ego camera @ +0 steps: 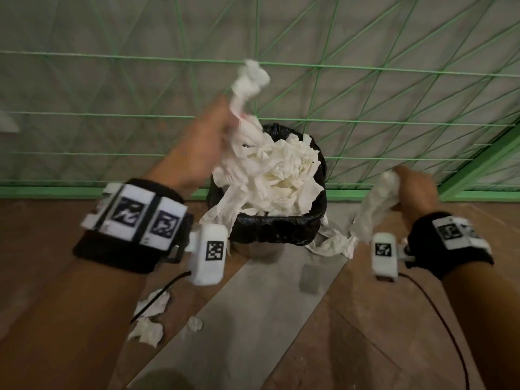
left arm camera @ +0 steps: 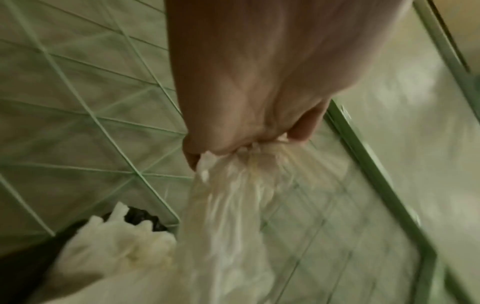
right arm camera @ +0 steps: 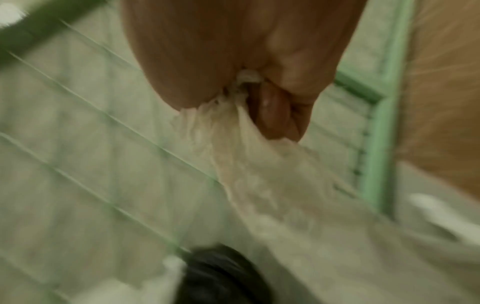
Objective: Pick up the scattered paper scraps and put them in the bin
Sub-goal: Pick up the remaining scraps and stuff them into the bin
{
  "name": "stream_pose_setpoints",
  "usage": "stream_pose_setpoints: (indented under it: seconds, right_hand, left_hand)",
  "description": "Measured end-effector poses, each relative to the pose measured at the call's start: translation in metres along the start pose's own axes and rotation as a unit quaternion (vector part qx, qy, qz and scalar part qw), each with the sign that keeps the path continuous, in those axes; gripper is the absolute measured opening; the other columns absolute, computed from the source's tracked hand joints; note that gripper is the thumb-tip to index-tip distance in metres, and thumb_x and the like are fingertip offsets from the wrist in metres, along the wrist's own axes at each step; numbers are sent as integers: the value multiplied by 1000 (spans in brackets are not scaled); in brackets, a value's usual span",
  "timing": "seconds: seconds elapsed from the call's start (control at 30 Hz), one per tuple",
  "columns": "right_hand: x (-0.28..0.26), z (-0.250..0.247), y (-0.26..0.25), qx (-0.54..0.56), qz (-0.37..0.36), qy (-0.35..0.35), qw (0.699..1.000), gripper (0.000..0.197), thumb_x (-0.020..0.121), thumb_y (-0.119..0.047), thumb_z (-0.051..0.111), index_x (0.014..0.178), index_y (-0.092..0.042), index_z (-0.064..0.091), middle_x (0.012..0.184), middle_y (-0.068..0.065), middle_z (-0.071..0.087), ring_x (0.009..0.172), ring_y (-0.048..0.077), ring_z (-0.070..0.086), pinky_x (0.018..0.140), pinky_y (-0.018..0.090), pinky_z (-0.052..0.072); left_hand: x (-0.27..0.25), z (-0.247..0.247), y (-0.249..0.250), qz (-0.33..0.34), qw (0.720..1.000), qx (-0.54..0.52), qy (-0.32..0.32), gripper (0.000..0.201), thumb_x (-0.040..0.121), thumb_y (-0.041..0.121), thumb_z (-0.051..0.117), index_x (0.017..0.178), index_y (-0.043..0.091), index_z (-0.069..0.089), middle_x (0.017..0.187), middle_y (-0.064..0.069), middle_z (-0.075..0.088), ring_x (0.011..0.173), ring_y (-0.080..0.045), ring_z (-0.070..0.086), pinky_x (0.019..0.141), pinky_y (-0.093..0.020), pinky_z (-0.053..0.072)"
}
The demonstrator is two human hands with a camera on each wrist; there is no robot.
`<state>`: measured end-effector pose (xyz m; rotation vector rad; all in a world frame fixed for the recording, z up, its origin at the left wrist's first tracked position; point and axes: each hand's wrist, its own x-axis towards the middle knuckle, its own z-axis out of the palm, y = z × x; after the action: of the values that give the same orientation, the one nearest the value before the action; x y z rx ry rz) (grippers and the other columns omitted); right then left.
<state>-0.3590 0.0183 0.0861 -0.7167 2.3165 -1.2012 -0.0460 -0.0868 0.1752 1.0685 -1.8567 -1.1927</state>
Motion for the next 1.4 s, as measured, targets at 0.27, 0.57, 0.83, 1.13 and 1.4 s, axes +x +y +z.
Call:
stream_pose_setpoints:
  seconds: [0.27,0.57,0.83,1.13,1.4]
  right_hand:
    - [-13,-51,-157,105,-229,-24,968,30,95,-17,44,68,-28,52,57,-7,61,49,-7,59,46,13,47]
    - [-46,24,-218,-111,-347,-144,920,42,102,-30,35,61,-20,39,66,8,49,69,29,57,75,39,47]
    - [-60,100,-148,-489,-293,-317,758,60,97,-53,33,136,-7,43,144,18,39,130,32,39,99,35,33]
    - [-66,124,-121,-407,-133,-496,755,66,88,-53,44,144,-20,37,154,-1,30,145,23,23,119,38,19]
    - [-71,59,-165,-330,-319,-362,811,28,93,-16,41,115,-17,59,110,3,59,93,24,52,73,21,43]
  left_hand:
    - [22,45,-59,-82,877,406,-243,11,91,2,34,99,8,29,107,-8,26,111,-29,34,96,-46,33]
    - [28,61,-64,-60,870,460,-169,46,78,14,44,123,14,34,134,-10,30,125,-31,27,103,-49,25]
    - [-8,6,-40,-90,986,137,-1,60,53,28,55,109,33,35,119,8,38,113,-15,33,92,-40,29]
    - [-63,-5,-72,-188,977,92,-48,39,75,22,77,98,22,45,79,-5,56,68,-17,54,65,-39,46]
    - [-66,6,-69,-135,971,197,23,26,78,14,76,85,19,52,73,0,62,66,-19,63,63,-36,52]
